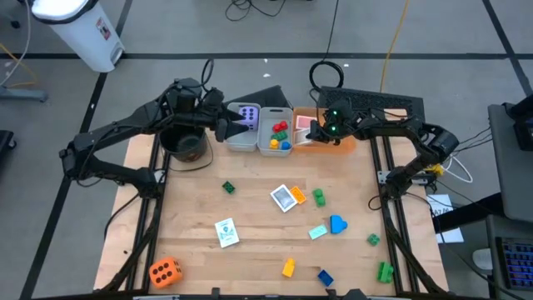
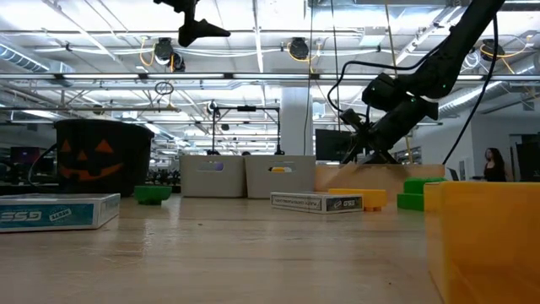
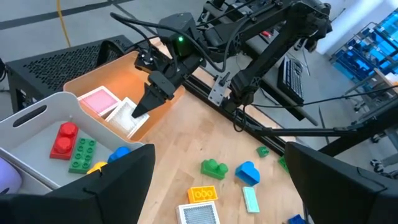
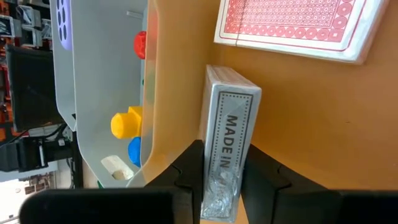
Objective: Pick & Place Toys
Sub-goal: Put the brown playing card into the orange bin
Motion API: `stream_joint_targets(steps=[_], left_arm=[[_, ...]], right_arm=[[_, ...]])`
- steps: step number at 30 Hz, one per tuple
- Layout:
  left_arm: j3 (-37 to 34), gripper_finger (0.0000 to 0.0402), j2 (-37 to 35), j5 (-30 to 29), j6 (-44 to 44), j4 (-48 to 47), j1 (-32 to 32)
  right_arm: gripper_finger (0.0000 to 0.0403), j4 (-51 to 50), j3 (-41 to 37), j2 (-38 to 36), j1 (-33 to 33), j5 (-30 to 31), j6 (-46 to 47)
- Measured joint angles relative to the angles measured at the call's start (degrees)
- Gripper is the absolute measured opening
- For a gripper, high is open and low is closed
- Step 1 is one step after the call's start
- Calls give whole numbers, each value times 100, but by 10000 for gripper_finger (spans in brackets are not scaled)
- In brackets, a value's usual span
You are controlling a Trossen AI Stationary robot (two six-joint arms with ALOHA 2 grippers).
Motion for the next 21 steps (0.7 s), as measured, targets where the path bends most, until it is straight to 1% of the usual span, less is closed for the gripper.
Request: stream_joint_targets(steps=[12, 21], left_arm=[[2, 363, 0, 0, -10, 0, 1], [2, 363, 0, 0, -20, 0, 2]], right_arm=[[73, 17, -2, 4, 1, 24, -40], [129, -20, -13, 17, 2, 212, -138]])
